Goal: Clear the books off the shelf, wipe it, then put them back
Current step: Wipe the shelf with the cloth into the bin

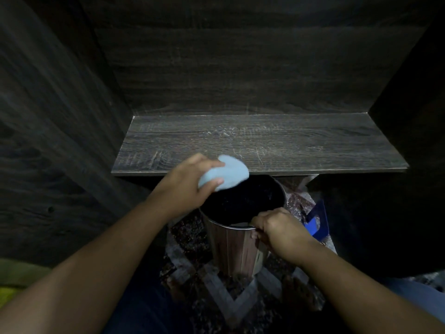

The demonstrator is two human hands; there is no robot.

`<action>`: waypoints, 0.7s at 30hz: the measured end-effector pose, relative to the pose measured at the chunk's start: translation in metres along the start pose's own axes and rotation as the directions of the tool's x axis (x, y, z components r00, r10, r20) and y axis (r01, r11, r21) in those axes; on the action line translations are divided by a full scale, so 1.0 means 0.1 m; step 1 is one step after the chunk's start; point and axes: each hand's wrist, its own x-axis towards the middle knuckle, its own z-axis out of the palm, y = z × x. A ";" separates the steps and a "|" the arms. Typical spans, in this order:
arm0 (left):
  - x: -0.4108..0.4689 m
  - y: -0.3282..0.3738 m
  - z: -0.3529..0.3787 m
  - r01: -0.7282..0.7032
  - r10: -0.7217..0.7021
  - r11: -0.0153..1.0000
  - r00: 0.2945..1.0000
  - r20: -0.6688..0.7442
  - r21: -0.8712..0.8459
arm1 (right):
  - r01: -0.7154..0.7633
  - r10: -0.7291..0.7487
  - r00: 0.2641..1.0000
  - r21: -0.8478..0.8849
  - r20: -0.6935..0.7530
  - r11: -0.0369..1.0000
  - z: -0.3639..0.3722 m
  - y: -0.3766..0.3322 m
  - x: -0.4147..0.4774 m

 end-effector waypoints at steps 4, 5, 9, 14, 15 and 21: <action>0.06 0.01 0.03 0.168 -0.150 0.985 0.936 -0.320 0.030 | -0.029 0.029 0.999 -0.037 0.022 0.999 -0.01 -0.02 0.00; 0.06 0.01 0.06 0.208 -0.184 0.977 0.933 -0.309 0.048 | -0.035 0.036 0.999 -0.039 0.025 0.999 -0.01 -0.03 0.01; 0.01 -0.02 0.12 0.192 -0.194 0.980 0.981 0.030 0.055 | -0.030 0.030 1.000 -0.034 0.006 0.999 0.00 -0.07 0.09; 0.32 -0.36 -0.21 0.301 -0.265 0.950 0.918 -0.297 0.084 | 0.018 -0.019 0.998 -0.027 -0.065 0.999 0.05 -0.13 0.26; 0.40 -0.49 -0.28 0.389 -0.309 0.912 0.859 -0.409 0.128 | 0.022 -0.022 0.997 -0.010 -0.070 1.000 0.10 -0.12 0.29; 0.82 -1.14 -0.45 0.708 -0.404 0.450 0.705 -0.583 0.545 | 0.000 0.001 1.000 0.060 -0.012 0.998 0.21 -0.02 0.39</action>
